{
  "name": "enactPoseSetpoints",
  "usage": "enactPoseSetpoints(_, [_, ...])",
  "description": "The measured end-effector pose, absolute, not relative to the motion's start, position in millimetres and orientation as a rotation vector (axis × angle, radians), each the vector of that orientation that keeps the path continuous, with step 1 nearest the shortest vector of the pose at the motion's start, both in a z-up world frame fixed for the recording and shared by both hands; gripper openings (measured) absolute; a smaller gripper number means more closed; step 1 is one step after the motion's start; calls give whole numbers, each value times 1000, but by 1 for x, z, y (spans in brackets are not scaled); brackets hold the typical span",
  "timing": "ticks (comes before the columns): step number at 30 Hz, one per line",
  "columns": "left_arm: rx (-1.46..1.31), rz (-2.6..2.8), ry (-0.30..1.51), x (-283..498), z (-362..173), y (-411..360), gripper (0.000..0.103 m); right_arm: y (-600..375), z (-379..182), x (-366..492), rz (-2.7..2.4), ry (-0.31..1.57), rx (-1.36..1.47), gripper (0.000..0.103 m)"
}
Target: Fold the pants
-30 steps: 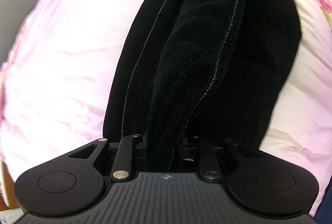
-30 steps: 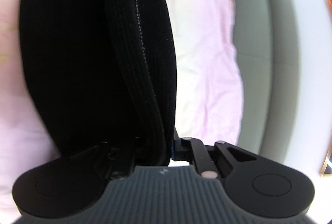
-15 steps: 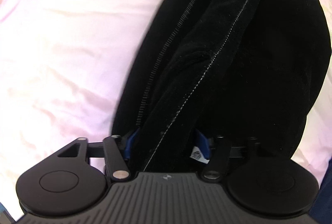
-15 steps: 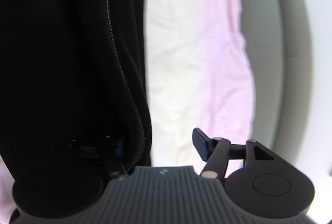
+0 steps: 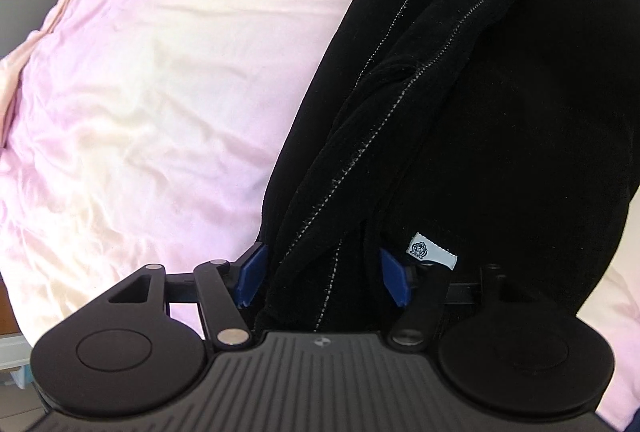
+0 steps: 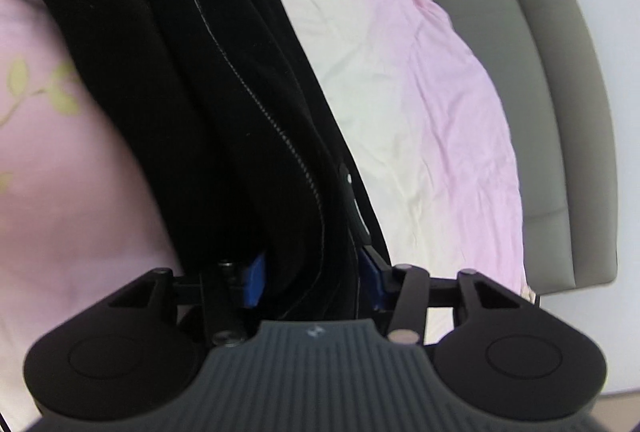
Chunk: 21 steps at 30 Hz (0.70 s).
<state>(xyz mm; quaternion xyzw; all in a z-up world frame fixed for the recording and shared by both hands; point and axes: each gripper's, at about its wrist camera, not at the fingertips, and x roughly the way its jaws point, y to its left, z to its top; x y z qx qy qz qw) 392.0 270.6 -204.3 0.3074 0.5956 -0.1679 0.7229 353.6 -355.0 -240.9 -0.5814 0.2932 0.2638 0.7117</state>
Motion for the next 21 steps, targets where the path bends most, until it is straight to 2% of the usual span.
enactPoseSetpoints(4, [684, -356, 1313, 391, -210, 267, 76, -369, -246, 328, 541, 708, -1209, 46])
enactPoseSetpoints(8, [681, -346, 1318, 389, -204, 263, 77, -390, -275, 312, 429, 751, -1185, 47])
enactPoseSetpoints(10, [685, -346, 1316, 388, -203, 263, 77, -397, -280, 305, 406, 765, -1168, 10])
enactPoseSetpoints(16, [666, -342, 1316, 392, -208, 269, 83, -406, -247, 329, 363, 698, -1184, 8])
enactPoseSetpoints(21, [663, -346, 1338, 397, -207, 269, 85, -420, -203, 420, 282, 668, -1150, 10])
